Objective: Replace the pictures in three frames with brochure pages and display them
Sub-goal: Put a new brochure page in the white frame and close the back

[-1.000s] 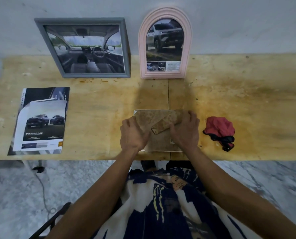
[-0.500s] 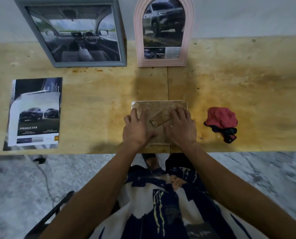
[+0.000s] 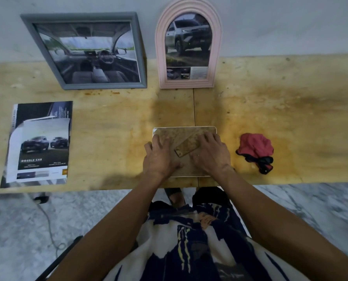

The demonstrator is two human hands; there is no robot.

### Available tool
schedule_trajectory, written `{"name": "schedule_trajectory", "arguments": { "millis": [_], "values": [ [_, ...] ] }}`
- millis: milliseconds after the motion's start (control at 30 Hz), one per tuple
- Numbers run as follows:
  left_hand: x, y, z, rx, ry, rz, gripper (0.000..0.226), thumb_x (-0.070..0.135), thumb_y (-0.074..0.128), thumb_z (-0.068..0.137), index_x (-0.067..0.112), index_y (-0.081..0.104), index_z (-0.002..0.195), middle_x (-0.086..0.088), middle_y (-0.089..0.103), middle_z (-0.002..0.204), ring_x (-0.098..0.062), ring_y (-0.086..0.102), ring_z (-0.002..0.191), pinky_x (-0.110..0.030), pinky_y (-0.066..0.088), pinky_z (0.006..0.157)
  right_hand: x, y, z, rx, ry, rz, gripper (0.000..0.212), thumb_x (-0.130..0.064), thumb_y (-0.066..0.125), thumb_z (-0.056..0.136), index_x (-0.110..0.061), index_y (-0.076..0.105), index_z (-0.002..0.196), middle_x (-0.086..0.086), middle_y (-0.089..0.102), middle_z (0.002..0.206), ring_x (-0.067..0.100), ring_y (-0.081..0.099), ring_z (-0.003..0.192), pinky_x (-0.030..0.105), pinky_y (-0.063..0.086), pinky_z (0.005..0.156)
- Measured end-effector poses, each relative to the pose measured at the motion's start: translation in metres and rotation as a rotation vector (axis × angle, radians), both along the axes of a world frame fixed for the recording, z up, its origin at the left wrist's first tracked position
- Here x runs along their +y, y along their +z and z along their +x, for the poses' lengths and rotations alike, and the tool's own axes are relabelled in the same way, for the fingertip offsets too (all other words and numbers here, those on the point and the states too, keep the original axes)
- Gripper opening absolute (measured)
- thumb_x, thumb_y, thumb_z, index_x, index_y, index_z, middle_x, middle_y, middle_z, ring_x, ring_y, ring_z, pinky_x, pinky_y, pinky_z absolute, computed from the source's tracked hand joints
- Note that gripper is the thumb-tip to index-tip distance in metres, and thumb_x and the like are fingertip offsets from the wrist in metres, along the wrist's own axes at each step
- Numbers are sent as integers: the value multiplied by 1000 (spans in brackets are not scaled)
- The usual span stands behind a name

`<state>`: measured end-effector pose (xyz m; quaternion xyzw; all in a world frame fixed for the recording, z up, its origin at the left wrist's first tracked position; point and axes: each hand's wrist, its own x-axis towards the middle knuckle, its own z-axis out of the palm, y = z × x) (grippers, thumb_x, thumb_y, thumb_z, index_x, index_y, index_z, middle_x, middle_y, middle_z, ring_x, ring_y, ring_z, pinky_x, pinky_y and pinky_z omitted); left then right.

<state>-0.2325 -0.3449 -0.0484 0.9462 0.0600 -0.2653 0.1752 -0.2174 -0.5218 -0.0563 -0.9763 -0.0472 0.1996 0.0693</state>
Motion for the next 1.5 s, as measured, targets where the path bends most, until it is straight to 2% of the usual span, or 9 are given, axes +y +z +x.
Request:
{"name": "schedule_trajectory", "arguments": {
  "millis": [133,267,600,733,900,1067,1167,1333,1500],
  "values": [
    [0,1,0,27,20,-12,93,57,80,72,29,31,146,1,2,157,-33,20,133,-46,51,81,-4,-1,7,41,-36,11,79,-52,60,81,-19,23,143,6,25,145,29,28,132,48,50,87],
    [0,3,0,38,30,-27,91,55,80,72,28,32,145,3,1,157,-33,20,132,-44,48,76,-3,-3,0,60,-46,9,79,-53,54,87,-22,18,150,0,14,154,27,16,140,51,44,93],
    [-2,6,0,23,26,-23,88,52,80,74,28,32,145,3,2,156,-32,21,131,-39,43,69,-5,2,4,0,7,-6,78,-60,61,81,-18,34,142,1,35,144,27,29,133,48,44,96],
    [-2,7,0,33,22,-27,89,51,81,73,27,33,145,3,1,156,-32,21,131,-40,44,71,-7,1,3,22,-1,30,84,-60,59,84,-16,27,148,2,29,152,27,23,139,46,44,101],
    [6,9,2,85,-30,-34,100,45,88,67,29,30,146,1,-1,155,-32,21,130,-40,47,75,-9,-6,-7,40,-58,112,85,-56,54,91,-17,14,155,1,19,162,23,7,148,39,27,118],
    [7,5,-3,51,-21,-33,102,43,88,69,33,26,150,4,-2,157,-31,20,133,-37,46,69,-29,-6,-27,134,8,289,93,-39,71,86,-15,15,156,0,5,164,16,-8,151,32,9,120],
    [9,3,-3,51,-27,-30,104,42,88,69,34,24,151,4,-2,158,-31,19,134,-39,48,71,-36,-16,-37,88,-26,390,89,-37,73,84,-16,23,154,-1,8,163,12,-5,150,37,15,122],
    [15,3,-1,78,-64,-44,103,33,89,71,36,24,151,4,2,156,-32,20,131,-40,49,79,-40,-21,-37,42,17,276,85,-45,73,81,-21,33,152,-4,16,162,16,5,151,53,26,116],
    [22,-6,-7,31,16,-92,101,18,87,72,34,26,151,6,13,156,-24,32,116,-37,49,72,-30,-12,-24,119,29,170,83,-47,71,82,-20,33,151,1,20,162,20,9,151,50,24,116]
  ]
}}
